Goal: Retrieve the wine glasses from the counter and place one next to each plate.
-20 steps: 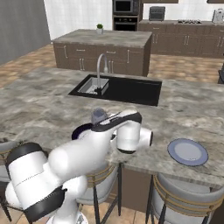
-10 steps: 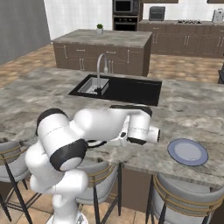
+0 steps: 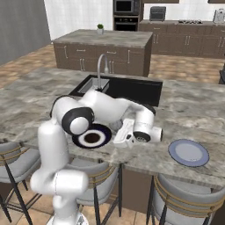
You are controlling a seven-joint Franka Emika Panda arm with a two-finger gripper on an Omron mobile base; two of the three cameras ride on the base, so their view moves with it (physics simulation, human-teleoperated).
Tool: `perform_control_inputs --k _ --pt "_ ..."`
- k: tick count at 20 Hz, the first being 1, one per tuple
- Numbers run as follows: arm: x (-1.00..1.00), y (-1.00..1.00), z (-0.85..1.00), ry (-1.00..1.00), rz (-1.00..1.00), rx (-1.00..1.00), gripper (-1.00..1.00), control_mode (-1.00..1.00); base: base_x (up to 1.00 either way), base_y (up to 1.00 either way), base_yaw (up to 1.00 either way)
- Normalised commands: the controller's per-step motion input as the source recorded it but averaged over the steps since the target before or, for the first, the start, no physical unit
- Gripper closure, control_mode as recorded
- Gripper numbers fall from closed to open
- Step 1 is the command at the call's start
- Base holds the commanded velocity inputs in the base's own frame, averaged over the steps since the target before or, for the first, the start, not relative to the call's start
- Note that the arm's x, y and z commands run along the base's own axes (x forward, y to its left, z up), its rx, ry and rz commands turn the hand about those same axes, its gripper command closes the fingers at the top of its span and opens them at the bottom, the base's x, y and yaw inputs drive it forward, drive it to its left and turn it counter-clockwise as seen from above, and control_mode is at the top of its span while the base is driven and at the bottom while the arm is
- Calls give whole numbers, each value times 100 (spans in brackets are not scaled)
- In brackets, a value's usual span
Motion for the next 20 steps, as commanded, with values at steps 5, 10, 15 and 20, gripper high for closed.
perform_control_inputs --k 5,10,15,20 --pt "43 0 -29 11 0 1 100 -100 0 0 0" --pt "33 0 -26 0 0 0 100 -100 0 0 0" --pt "14 0 -22 -14 0 0 100 -100 0 0 0" --pt "11 0 -18 -16 -1 -2 100 -100 0 0 0"
